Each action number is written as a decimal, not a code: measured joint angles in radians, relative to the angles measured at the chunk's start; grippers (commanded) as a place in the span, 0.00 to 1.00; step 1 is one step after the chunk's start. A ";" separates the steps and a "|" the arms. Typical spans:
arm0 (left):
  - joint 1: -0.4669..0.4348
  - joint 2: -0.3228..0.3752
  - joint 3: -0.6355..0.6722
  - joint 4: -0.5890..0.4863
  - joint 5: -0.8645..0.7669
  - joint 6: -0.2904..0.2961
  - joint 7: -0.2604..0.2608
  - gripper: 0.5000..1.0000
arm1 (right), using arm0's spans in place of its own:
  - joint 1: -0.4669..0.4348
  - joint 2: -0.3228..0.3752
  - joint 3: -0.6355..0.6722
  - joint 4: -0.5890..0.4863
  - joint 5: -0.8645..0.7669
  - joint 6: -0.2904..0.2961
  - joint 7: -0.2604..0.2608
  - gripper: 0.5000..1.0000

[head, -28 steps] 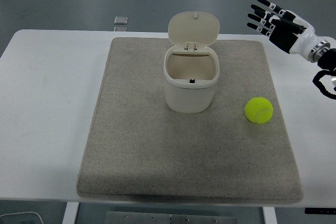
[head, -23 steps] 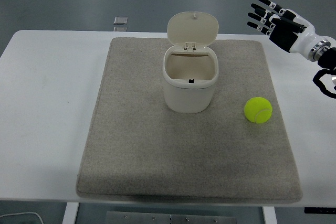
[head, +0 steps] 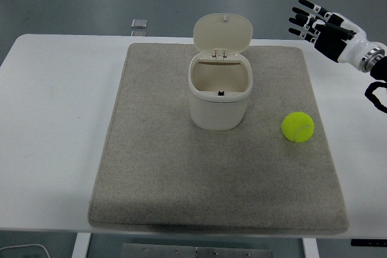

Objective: Pick up the tennis ball and place it in the box.

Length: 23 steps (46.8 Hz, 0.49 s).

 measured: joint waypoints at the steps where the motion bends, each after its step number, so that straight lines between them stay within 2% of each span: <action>1: 0.000 0.000 0.000 0.000 0.000 0.000 0.000 0.98 | 0.000 0.000 0.002 0.000 0.000 0.000 0.000 0.83; 23: 0.000 0.000 0.000 0.000 0.000 0.000 0.000 0.98 | 0.014 0.002 -0.003 0.002 -0.004 0.008 0.012 0.83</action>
